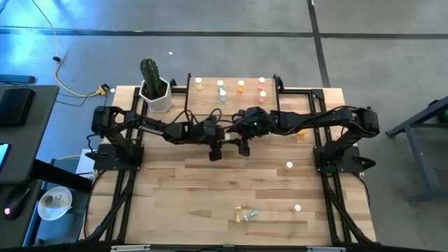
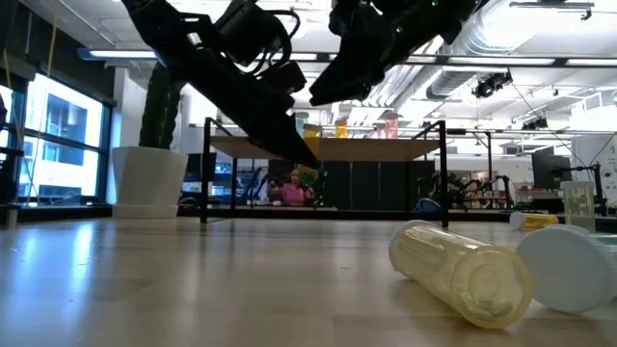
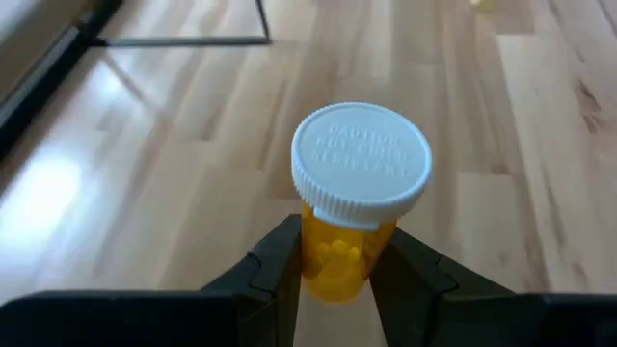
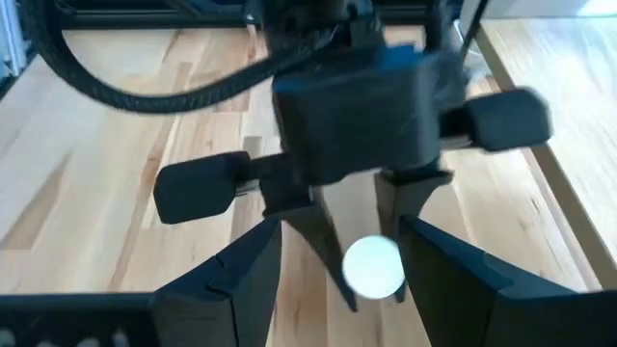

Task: Pick and place medicine bottles onto shelf by color
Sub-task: Put the bottom orange pill bottle on the shelf aligned with the other orange pill bottle

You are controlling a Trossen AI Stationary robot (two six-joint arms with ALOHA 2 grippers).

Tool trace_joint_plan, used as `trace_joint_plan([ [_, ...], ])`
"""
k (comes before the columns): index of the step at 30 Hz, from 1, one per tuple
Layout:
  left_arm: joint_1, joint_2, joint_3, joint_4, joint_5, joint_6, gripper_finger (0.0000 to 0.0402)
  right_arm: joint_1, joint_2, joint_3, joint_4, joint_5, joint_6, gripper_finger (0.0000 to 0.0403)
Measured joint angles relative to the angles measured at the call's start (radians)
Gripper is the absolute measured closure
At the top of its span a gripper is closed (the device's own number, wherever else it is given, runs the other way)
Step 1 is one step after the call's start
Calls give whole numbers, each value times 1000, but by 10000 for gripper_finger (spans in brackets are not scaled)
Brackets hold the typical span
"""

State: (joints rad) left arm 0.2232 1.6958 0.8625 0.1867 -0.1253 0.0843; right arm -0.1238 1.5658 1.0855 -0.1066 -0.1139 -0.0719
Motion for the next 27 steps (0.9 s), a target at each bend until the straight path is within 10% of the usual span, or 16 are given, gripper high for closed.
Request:
trace_joint_plan([
  [27,17,0,60,2,0,-2,306,-27,0,-2,-48,28,-41,204],
])
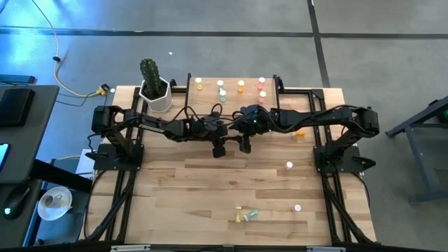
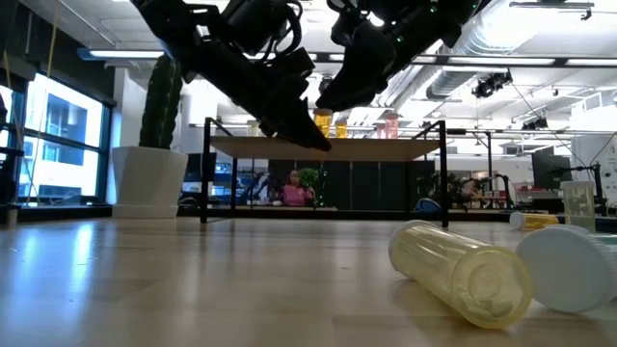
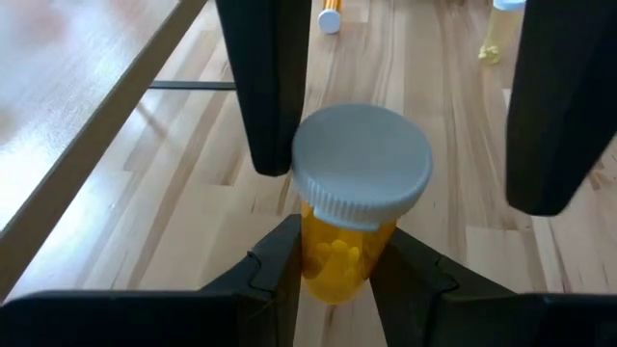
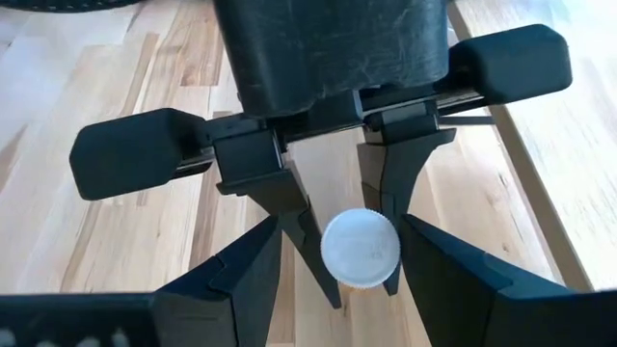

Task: Pick and place medicine bottles onto shelf by color
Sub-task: Put the bottom orange pill bottle on the shelf aligned with the other orange pill bottle

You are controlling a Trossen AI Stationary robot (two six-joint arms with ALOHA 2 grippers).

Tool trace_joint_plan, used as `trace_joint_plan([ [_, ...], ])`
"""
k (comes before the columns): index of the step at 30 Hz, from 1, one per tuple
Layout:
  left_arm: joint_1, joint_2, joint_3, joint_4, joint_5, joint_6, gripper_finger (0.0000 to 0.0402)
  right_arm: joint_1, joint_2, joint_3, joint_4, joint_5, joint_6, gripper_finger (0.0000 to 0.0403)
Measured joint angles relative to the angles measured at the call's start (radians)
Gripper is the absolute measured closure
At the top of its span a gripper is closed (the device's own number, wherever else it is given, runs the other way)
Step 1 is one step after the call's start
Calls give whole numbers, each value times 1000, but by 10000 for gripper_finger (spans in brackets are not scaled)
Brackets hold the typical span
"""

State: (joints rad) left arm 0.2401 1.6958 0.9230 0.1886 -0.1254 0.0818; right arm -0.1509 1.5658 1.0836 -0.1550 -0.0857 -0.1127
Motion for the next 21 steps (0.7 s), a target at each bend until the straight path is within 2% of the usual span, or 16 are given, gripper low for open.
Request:
trace_joint_plan([
  [12,0,0,0,29,20,-1,306,0,0,0,-3,15,0,207],
  [21,0,0,0,44,20,0,306,0,0,0,-7,16,0,257],
])
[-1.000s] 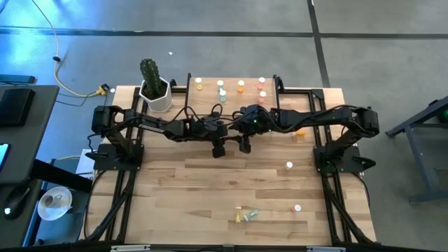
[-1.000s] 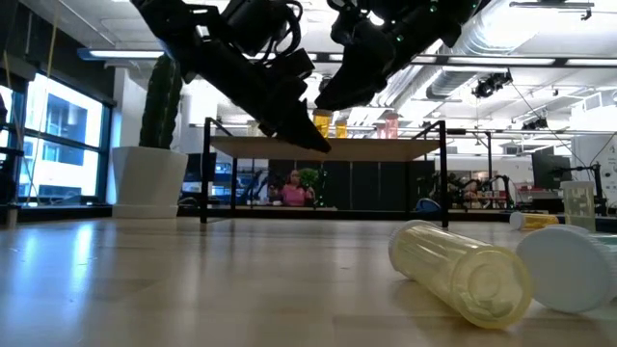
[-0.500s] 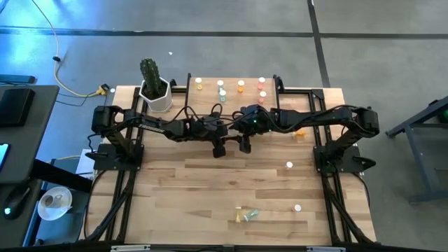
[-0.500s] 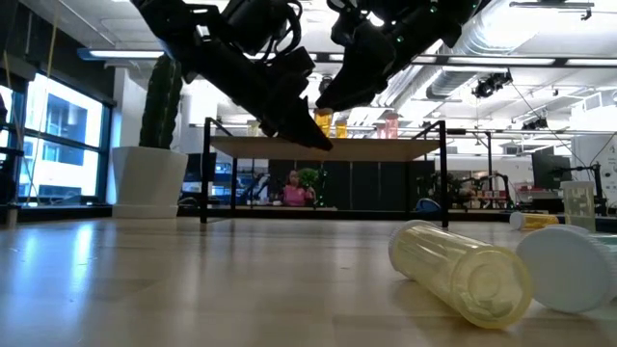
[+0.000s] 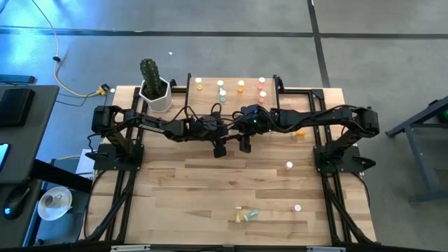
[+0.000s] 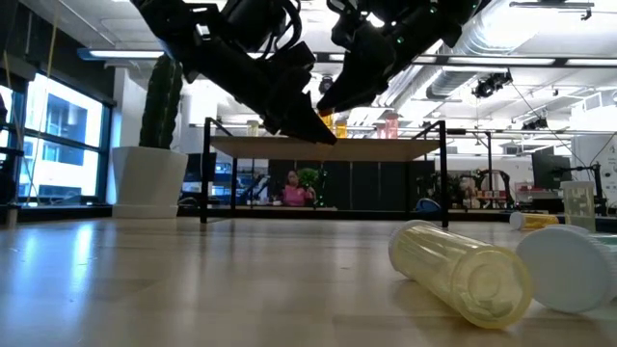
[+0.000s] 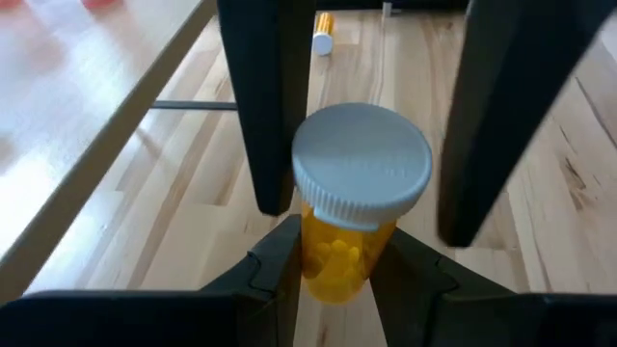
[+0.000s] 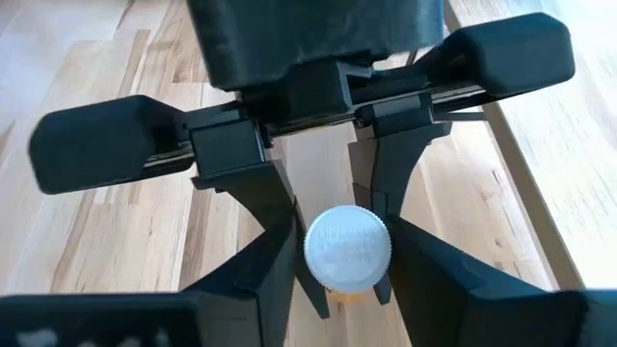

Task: Pick and place medicine bottles onto shelf by color
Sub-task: Put the bottom orange pill bottle on the shelf aligned with the other orange pill bottle

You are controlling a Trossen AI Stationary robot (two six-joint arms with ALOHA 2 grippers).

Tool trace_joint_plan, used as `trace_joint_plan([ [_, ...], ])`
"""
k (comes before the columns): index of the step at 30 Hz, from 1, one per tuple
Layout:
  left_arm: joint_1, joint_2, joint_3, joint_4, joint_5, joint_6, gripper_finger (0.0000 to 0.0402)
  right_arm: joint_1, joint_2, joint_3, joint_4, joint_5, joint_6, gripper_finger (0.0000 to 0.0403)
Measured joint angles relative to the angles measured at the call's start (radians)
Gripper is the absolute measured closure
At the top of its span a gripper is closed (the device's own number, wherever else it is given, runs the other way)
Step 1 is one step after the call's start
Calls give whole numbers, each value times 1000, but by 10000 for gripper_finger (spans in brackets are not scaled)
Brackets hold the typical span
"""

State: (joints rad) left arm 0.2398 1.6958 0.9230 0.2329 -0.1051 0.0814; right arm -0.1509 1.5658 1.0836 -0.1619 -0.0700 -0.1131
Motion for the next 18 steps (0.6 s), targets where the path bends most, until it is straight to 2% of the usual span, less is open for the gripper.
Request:
trace_joint_plan([
  [9,0,0,0,3,0,0,306,0,0,0,-5,2,0,290],
  [18,0,0,0,3,-11,0,305,0,0,0,-6,2,0,294],
])
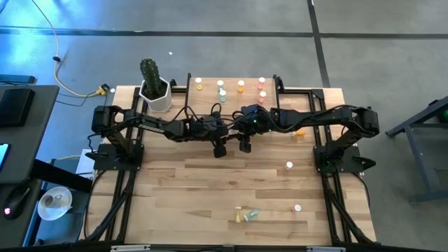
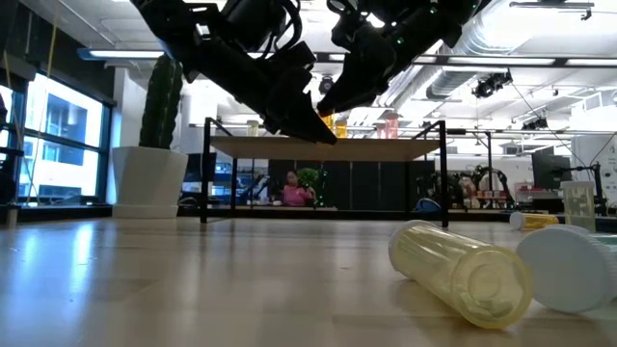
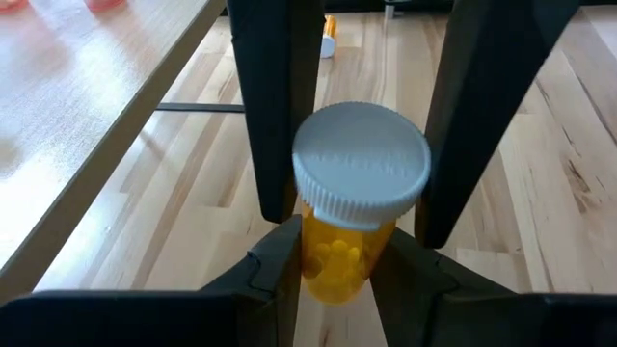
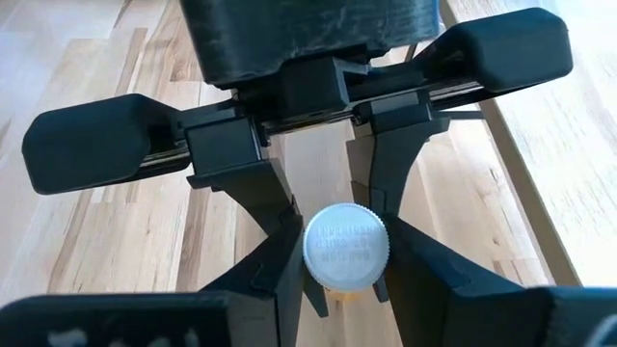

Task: Pick and place medicine bottles onto shelf by color
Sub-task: Put the bottom orange pill bottle on the shelf aligned with the other orange pill bottle

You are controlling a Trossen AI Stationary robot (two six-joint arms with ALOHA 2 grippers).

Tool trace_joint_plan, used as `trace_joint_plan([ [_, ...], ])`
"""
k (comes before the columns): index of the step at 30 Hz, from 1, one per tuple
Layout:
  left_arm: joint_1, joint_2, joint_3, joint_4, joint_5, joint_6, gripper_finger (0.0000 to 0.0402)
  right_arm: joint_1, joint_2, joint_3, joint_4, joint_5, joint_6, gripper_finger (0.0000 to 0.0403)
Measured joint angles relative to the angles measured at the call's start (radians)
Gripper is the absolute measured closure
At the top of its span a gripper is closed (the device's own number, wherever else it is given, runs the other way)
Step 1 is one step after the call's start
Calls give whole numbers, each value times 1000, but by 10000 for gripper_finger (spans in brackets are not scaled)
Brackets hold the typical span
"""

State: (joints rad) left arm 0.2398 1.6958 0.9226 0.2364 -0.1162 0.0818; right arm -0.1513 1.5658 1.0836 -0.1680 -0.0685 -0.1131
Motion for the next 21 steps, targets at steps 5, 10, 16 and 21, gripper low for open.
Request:
trace_joint_plan([
  [5,0,0,0,-1,0,0,280,0,0,0,-1,0,0,294],
  [10,0,0,0,-1,-2,0,240,0,0,0,-13,35,0,295],
  [16,10,-36,1,-49,-4,6,219,-19,-2,57,-102,42,0,295],
  [21,15,-102,0,-125,-17,25,220,-56,-3,128,-171,42,-11,295],
])
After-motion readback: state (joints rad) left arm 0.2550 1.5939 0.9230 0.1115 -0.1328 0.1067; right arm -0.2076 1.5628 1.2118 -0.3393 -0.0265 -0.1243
